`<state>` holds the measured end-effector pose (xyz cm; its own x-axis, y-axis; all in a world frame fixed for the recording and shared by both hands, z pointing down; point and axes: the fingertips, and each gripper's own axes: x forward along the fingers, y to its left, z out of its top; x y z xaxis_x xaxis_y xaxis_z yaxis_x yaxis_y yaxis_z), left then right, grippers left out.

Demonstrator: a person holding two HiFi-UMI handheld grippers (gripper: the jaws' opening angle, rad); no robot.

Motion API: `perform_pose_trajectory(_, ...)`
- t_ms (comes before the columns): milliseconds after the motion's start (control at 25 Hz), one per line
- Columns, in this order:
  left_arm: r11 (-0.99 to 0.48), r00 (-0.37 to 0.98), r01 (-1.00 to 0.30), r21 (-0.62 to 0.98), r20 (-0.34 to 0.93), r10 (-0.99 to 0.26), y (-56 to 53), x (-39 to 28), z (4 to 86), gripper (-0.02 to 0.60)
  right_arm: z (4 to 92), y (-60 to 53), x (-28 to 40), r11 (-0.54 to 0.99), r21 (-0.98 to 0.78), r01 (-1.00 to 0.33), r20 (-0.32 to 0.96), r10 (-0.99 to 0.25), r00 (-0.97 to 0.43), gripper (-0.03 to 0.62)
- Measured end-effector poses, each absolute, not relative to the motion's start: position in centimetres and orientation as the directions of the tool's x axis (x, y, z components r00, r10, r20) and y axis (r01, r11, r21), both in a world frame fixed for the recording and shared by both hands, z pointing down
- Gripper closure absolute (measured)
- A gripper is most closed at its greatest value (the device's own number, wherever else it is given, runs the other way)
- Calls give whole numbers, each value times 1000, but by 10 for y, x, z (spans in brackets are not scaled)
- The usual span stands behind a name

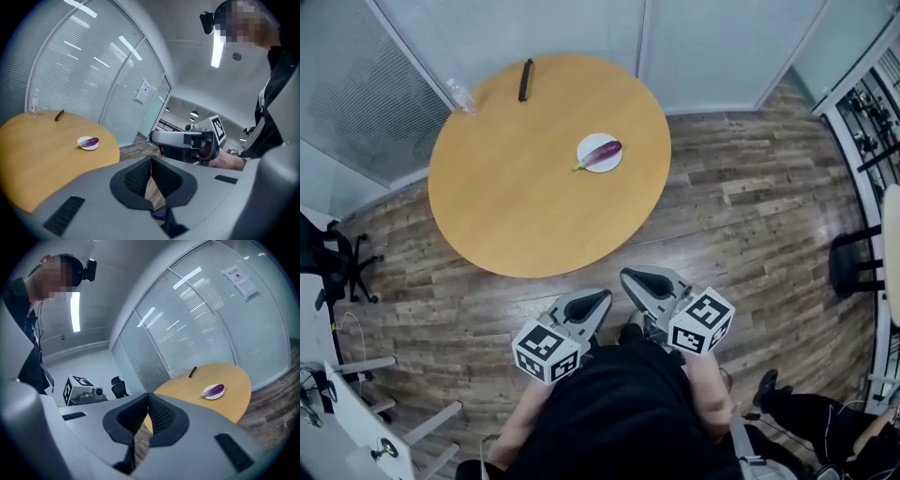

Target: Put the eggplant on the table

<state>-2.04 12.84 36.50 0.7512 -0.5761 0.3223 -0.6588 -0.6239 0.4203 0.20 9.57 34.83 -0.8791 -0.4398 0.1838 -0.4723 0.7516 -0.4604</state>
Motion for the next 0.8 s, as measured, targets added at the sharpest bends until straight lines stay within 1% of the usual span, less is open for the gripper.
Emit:
perform_pose_trajectory(200, -603, 715, -696, 390, 303, -630, 121, -99, 350, 566, 336, 102, -82, 815, -384, -435, 231, -372, -899, 577)
perform_pose_trajectory(440, -592, 695, -715, 372, 282, -662, 113, -170, 342, 566, 343, 102, -139, 787, -427, -447, 233, -382, -895, 577)
perform_pose_trajectory(600, -591, 705, -702, 397, 272, -655, 111, -190, 344, 566, 341, 100, -161, 783, -411, -468, 246, -399, -883, 577)
perform_pose_trajectory(800, -624, 749, -658, 422, 279, -601, 99, -186, 353, 566, 343, 81, -171, 782, -383, -492, 270, -414, -869, 577)
